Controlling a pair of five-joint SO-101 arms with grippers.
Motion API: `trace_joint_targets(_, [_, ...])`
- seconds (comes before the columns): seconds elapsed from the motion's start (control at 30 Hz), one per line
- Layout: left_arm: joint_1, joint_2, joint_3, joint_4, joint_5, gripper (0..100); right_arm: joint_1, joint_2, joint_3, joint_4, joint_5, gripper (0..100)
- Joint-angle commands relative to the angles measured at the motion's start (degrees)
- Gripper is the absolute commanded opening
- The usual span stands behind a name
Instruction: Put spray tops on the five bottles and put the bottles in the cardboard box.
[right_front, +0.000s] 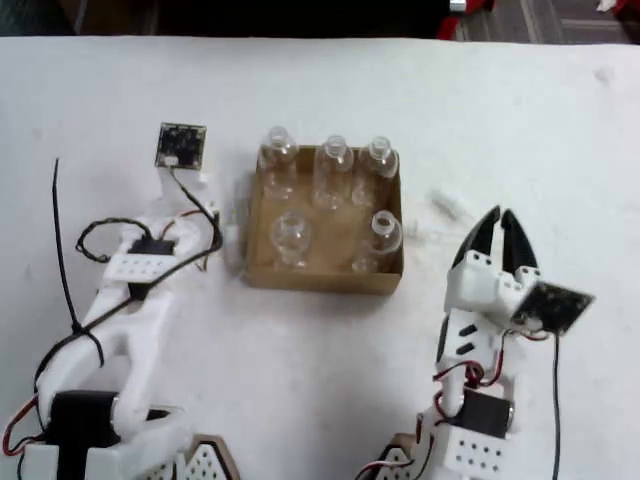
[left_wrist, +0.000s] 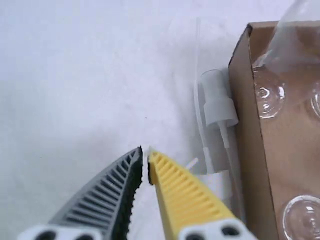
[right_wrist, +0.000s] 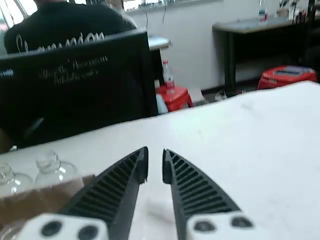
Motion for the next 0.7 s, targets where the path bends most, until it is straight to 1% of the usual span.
trace_joint_targets(0.0, [-1.36,-0.84,-0.79,0.79,-0.53,2,0.13,-0.31,0.62,-1.36,0.18,3.8])
trace_joint_targets(0.07, [-1.27,-0.57,-1.76,2.81,-0.53,2,0.75,-0.13,0.62,-1.36,0.18,3.8])
trace_joint_targets(0.13, [-1.27,-0.22,-4.40,7.12,-0.35,3,0.92,-0.04,0.62,-1.36,0.18,3.8])
trace_joint_targets(0.23, [-1.27,-0.22,-8.88,14.68,-0.09,8,0.66,0.04,0.62,-1.27,0.18,3.8])
trace_joint_targets(0.3, [-1.19,-0.22,-10.64,17.58,0.62,11,0.66,0.04,0.62,-1.27,0.18,3.8])
trace_joint_targets(0.47, [0.04,-0.22,-11.34,18.46,4.31,12,0.57,0.04,0.62,-1.27,0.18,3.8])
trace_joint_targets(0.67, [3.12,2.07,-11.78,17.05,4.75,15,0.57,0.04,0.62,-1.19,0.18,3.9])
